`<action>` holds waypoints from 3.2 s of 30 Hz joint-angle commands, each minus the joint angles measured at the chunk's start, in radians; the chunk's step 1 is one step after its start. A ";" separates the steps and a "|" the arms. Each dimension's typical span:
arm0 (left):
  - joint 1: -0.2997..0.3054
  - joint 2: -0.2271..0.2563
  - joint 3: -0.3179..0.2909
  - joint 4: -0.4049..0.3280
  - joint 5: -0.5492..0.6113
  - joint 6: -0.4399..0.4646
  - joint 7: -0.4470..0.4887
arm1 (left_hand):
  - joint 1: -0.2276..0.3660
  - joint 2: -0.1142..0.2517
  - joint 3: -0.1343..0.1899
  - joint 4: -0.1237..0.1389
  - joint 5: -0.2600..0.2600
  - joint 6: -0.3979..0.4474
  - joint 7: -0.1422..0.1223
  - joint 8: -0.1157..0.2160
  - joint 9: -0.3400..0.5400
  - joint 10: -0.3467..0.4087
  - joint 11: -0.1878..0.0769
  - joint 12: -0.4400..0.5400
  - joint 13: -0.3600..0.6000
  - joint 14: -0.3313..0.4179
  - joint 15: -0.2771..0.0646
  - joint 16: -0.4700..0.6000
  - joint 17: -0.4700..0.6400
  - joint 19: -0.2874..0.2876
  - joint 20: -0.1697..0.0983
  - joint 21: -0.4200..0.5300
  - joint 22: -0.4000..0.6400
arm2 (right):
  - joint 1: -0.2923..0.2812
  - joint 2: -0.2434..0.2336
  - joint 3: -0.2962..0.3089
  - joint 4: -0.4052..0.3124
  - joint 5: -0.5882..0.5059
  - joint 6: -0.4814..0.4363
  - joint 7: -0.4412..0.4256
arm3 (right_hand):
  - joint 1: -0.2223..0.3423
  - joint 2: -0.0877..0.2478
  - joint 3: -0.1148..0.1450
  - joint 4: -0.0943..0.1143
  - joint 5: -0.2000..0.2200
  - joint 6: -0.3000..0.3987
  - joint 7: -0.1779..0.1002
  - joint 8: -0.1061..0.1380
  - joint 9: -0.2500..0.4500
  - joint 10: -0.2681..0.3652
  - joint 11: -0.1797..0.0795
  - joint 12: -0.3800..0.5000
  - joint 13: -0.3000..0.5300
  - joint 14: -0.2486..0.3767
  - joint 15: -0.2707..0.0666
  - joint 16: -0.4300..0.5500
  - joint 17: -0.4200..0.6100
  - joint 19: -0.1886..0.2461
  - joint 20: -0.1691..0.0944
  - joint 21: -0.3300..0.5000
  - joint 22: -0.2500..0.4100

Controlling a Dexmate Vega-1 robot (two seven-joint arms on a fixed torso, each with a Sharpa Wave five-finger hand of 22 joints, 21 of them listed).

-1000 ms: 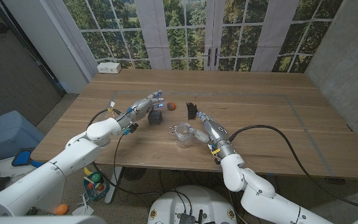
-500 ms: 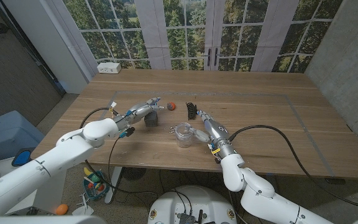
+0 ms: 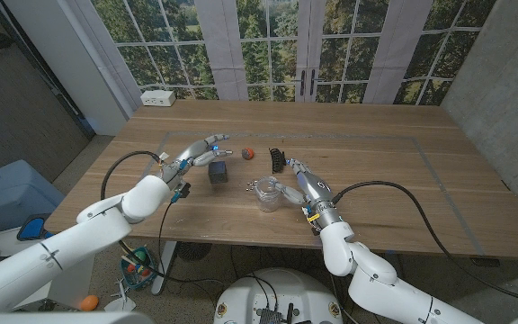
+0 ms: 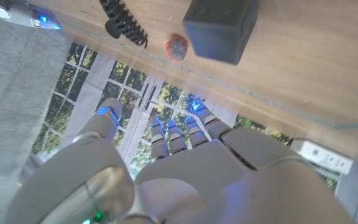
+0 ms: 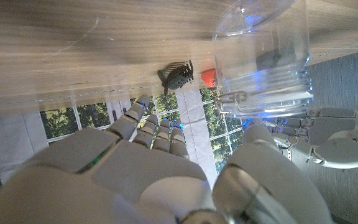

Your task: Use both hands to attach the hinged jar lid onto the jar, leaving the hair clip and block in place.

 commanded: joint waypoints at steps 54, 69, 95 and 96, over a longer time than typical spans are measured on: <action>0.108 0.114 0.005 -0.152 0.564 0.098 -0.231 | 0.131 0.113 0.093 0.073 0.019 -0.158 -0.056 -0.082 0.002 -0.181 -0.075 -0.052 0.003 -0.140 -0.023 -0.020 0.013 -0.113 0.066 -0.096 0.013 | 0.009 0.011 -0.023 0.005 -0.028 -0.041 0.005 | 0.057 0.020 0.015 -0.004 -0.004 0.017 0.008 0.008 0.002 0.010 0.001 0.008 0.003 0.001 -0.008 0.009 -0.011 0.021 0.000 -0.020 0.004; 0.086 0.133 0.043 -0.153 0.599 0.059 -0.231 | 0.080 0.066 0.095 0.116 -0.002 -0.440 -0.111 -0.069 0.004 -0.420 -0.087 -0.045 0.005 -0.241 -0.034 -0.020 0.007 -0.209 0.046 -0.095 0.013 | 0.005 0.006 -0.022 0.010 -0.024 -0.021 -0.009 | 0.059 0.020 0.012 -0.001 -0.005 0.017 0.009 0.007 0.002 0.011 0.001 0.008 0.003 0.003 -0.006 0.010 -0.013 0.025 0.000 -0.023 0.005; 0.013 0.120 0.105 -0.133 0.573 0.002 -0.382 | 0.022 0.101 0.079 0.133 -0.002 -0.302 -0.111 -0.033 0.001 -0.279 -0.083 -0.014 0.005 -0.214 -0.025 -0.008 0.010 -0.199 0.062 -0.082 0.014 | -0.001 0.031 -0.032 0.011 -0.044 -0.059 -0.023 | 0.063 0.020 0.007 0.002 -0.006 0.017 0.011 0.005 0.002 0.011 0.001 0.008 0.003 0.004 -0.003 0.012 -0.016 0.029 0.005 -0.028 0.005; 0.013 0.118 0.105 -0.132 0.571 0.004 -0.381 | 0.021 0.102 0.080 0.135 -0.002 -0.300 -0.108 -0.034 0.001 -0.271 -0.083 -0.013 0.004 -0.212 -0.023 -0.007 0.010 -0.199 0.063 -0.082 0.014 | 0.001 0.034 -0.034 0.013 -0.046 -0.064 -0.023 | 0.064 0.020 0.006 0.002 -0.006 0.016 0.012 0.005 0.002 0.011 0.001 0.008 0.003 0.003 -0.003 0.011 -0.016 0.029 0.006 -0.028 0.005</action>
